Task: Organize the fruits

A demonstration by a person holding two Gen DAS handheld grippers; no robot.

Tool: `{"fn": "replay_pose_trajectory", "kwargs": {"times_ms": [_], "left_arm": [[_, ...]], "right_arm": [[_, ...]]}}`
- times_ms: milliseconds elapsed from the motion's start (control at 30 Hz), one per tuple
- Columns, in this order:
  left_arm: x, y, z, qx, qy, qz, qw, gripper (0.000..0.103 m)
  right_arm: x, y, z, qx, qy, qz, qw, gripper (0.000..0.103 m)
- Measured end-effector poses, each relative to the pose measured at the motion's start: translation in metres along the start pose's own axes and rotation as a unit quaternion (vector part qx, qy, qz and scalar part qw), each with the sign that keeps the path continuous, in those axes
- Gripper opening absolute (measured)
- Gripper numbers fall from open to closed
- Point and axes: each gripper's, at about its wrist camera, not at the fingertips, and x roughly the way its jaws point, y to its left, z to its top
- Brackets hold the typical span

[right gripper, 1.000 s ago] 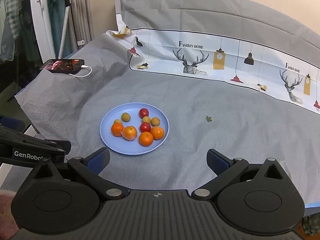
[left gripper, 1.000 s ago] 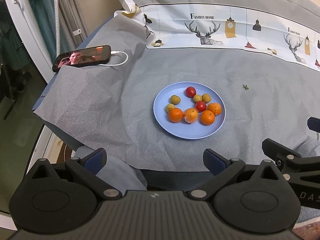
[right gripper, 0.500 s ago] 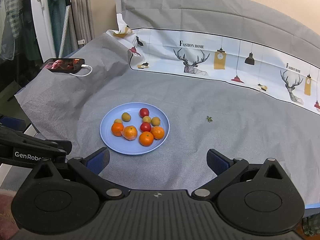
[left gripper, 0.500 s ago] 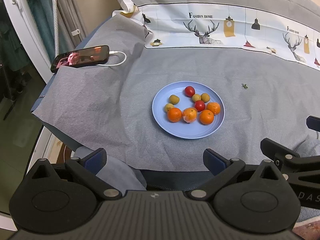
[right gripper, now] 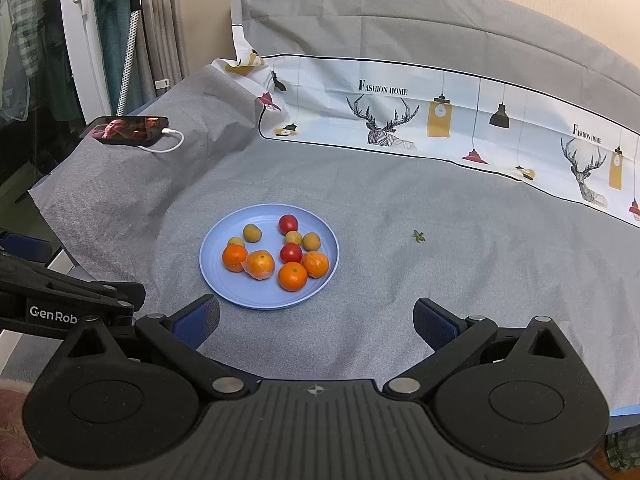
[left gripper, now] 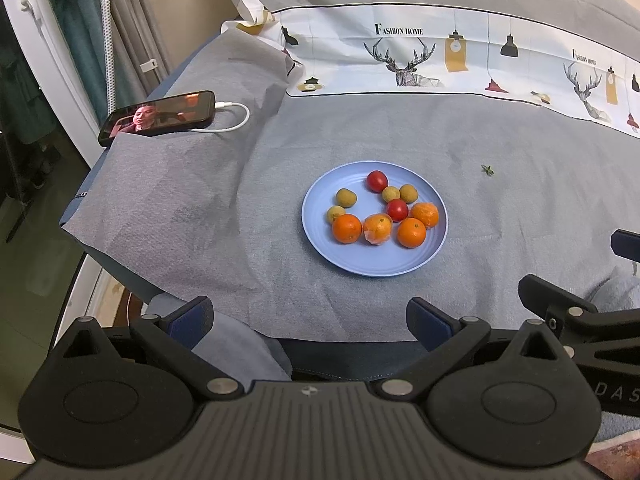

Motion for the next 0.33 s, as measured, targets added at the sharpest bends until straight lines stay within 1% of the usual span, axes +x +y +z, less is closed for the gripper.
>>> {"fn": "replay_pose_trajectory", "kwargs": {"times_ms": [333], "left_arm": [[0.0015, 0.0008, -0.0004, 0.001, -0.002, 0.001, 1.0, 0.103]], "right_arm": [[0.0019, 0.0005, -0.0013, -0.001, 0.001, 0.002, 1.0, 0.102]]}}
